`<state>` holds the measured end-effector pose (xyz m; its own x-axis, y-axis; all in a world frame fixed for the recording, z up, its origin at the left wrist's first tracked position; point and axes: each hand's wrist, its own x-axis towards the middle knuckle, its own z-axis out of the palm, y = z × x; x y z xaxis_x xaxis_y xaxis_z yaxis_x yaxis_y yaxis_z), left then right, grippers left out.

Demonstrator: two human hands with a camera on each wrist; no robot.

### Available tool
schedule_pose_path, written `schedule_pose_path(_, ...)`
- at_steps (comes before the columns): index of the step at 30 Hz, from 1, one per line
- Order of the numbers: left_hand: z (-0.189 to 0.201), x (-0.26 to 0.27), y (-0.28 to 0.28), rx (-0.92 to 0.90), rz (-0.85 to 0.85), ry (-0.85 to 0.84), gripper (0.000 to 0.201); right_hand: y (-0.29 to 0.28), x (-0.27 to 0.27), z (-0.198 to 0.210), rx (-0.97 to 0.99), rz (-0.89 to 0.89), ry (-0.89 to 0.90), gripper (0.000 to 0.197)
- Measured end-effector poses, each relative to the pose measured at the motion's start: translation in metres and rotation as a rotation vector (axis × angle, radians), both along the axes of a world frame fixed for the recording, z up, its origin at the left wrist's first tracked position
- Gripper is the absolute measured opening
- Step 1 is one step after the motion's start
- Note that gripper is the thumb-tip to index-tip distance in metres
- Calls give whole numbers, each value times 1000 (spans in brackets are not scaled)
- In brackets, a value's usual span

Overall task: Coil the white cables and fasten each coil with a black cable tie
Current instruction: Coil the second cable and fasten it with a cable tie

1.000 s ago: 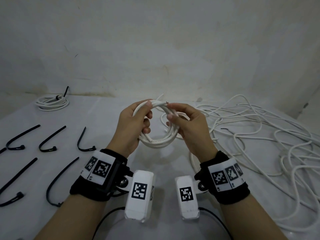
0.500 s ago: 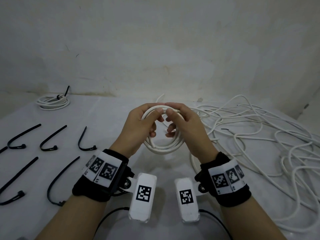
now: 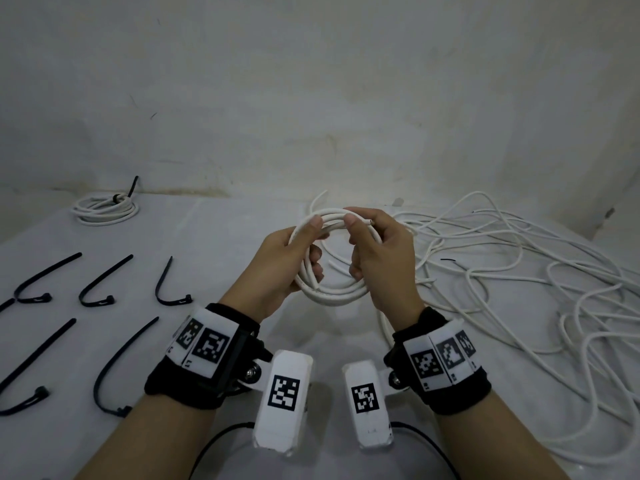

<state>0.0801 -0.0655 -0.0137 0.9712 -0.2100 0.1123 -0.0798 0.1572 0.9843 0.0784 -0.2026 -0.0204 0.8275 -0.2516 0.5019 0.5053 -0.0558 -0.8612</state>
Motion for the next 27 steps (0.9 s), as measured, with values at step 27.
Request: schedule_pose_path(27, 2, -2, -5, -120, -2, -128, 19, 1, 2, -1, 18, -92, -3, 15)
